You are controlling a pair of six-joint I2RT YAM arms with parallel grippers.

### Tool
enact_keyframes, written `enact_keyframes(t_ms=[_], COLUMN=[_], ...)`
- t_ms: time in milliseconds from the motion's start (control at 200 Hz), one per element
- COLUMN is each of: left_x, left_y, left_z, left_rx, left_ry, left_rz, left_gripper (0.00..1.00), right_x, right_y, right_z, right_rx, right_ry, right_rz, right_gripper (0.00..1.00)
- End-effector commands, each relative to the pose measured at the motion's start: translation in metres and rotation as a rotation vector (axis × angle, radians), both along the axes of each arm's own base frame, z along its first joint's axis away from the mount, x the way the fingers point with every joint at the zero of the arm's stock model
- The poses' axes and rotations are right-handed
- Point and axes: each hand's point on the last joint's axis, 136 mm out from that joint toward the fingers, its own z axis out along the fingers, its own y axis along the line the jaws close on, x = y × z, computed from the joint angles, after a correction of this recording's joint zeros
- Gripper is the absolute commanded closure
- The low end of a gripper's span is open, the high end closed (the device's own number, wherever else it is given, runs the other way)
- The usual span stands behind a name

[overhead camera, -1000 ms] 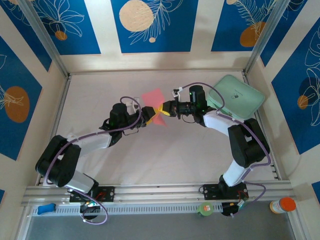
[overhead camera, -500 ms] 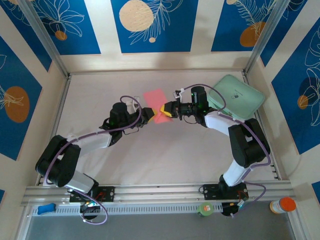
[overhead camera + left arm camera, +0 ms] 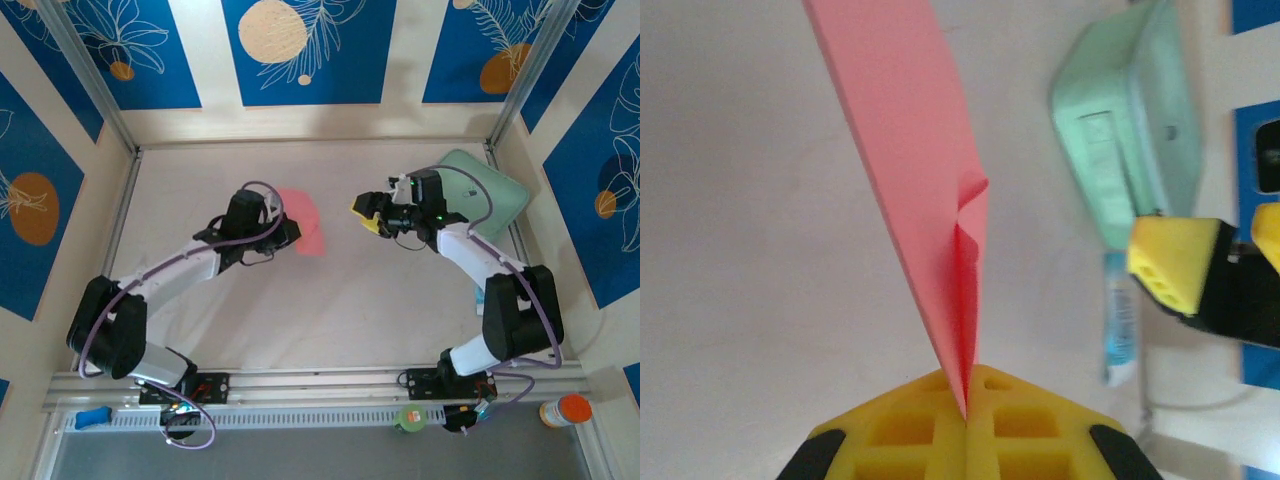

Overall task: Fold a paper plane with a square sheet of paper (pick it up from the middle)
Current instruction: Turn over the paper at the center of the table.

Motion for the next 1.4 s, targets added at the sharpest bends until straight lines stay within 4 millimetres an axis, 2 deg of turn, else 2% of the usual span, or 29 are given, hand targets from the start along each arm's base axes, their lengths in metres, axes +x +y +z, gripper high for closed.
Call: enact_keyframes(t_ms=[0, 125, 235, 375, 485, 645, 740, 820, 1050, 1106, 1201, 1306, 1396], left_x=[-0.025, -0.021, -0.010, 0.003, 0.008, 0.010, 0.012, 0.013, 0.003, 0.001, 0.000, 0.003, 0.006], left_y=[0.048, 0.088, 0.108, 0.114, 0.104, 0.061, 0.044, 0.030, -0.026, -0.034, -0.042, -0.050, -0.045], left_z=[-0.015, -0.020, -0.014, -0.009, -0.022, -0.059, -0.081, -0.091, -0.111, -0.111, -0.101, -0.079, -0.060], left_rx=[0.387, 0.711, 0.964, 1.176, 1.257, 1.182, 1.177, 1.159, 0.930, 0.880, 0.792, 0.623, 0.493], left_ry=[0.033, 0.063, 0.058, 0.032, 0.047, 0.095, 0.125, 0.134, 0.169, 0.175, 0.160, 0.131, 0.110], left_rz=[-0.068, -0.071, -0.060, -0.036, -0.043, -0.085, -0.099, -0.109, -0.180, -0.192, -0.200, -0.204, -0.174], left_gripper=[0.97, 0.97, 0.97, 0.97, 0.97, 0.96, 0.95, 0.92, 0.71, 0.66, 0.55, 0.42, 0.36], right_x=[-0.006, -0.002, 0.002, 0.003, 0.001, -0.003, -0.004, -0.005, -0.007, -0.007, -0.008, -0.009, -0.010], right_y=[-0.024, -0.030, -0.033, -0.043, -0.054, -0.071, -0.082, -0.088, -0.098, -0.098, -0.095, -0.086, -0.070], right_z=[-0.011, -0.011, -0.009, -0.012, -0.017, -0.022, -0.023, -0.023, -0.029, -0.031, -0.036, -0.040, -0.044], right_rx=[-0.132, -0.156, -0.178, -0.224, -0.265, -0.273, -0.250, -0.246, -0.244, -0.244, -0.247, -0.247, -0.255], right_ry=[-0.009, -0.037, -0.041, -0.038, -0.017, 0.024, 0.041, 0.044, 0.068, 0.073, 0.085, 0.102, 0.114], right_rz=[-0.050, -0.067, -0.084, -0.130, -0.171, -0.227, -0.250, -0.264, -0.294, -0.292, -0.282, -0.241, -0.199], right_gripper=[0.29, 0.27, 0.27, 0.27, 0.27, 0.29, 0.31, 0.31, 0.31, 0.31, 0.31, 0.32, 0.32])
